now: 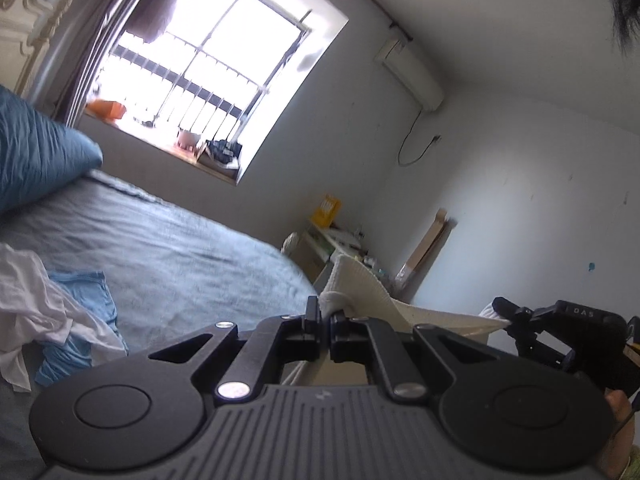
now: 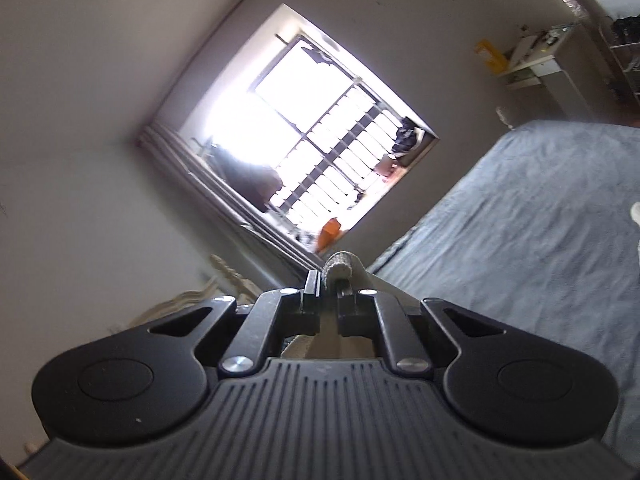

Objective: Fold clothes
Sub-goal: 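Lift the white sweatshirt high with both grippers and shake it out, then lower the sweatshirt onto the bed and open both grippers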

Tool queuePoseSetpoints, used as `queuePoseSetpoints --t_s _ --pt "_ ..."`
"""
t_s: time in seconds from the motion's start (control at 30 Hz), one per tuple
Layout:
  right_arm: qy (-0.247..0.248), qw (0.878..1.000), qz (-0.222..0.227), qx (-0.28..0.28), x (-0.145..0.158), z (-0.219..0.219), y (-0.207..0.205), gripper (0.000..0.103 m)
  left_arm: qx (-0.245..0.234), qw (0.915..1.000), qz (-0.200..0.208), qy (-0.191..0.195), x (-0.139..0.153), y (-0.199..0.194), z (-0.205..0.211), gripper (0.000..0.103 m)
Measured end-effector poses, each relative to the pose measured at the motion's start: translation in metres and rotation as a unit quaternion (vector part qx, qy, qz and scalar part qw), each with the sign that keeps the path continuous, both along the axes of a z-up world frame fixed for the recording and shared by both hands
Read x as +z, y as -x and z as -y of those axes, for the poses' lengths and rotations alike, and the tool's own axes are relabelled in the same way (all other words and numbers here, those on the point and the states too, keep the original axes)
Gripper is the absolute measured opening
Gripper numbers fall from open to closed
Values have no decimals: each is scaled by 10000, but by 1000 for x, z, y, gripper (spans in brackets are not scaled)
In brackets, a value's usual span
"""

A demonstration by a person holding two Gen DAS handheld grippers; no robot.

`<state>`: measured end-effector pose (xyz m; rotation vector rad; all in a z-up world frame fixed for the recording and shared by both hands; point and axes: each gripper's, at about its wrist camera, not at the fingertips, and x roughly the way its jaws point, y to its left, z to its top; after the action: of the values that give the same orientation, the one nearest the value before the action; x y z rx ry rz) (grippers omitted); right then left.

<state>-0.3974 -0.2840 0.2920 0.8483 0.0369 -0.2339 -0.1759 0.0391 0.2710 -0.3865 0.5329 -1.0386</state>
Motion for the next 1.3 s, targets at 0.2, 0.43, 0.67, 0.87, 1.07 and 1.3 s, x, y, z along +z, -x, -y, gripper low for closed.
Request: queuePoseSetpoints --t_s 0.2,0.43,0.67,0.87,1.07,1.3 --pt "-149 9997 -201 78 -13 50 -58 6 314 9991 182 -228 6 -45 55 4" --pt "-112 9973 -87 723 -42 137 -153 6 1049 9897 479 -846 -14 -106 142 5" --pt "193 9935 -305 1075 -116 201 -248 6 1338 9799 511 -1392 -92 -169 215 5" --pt "164 9883 -1039 1103 -229 220 -307 6 1175 9703 237 -2102 -217 -211 252 7" --pt "81 9721 -2133 975 -351 231 -353 11 947 9541 -229 -2831 -337 -237 271 54" --pt "-1136 9446 -3009 660 -442 253 -331 31 1018 9411 -970 -3076 -393 -232 243 61"
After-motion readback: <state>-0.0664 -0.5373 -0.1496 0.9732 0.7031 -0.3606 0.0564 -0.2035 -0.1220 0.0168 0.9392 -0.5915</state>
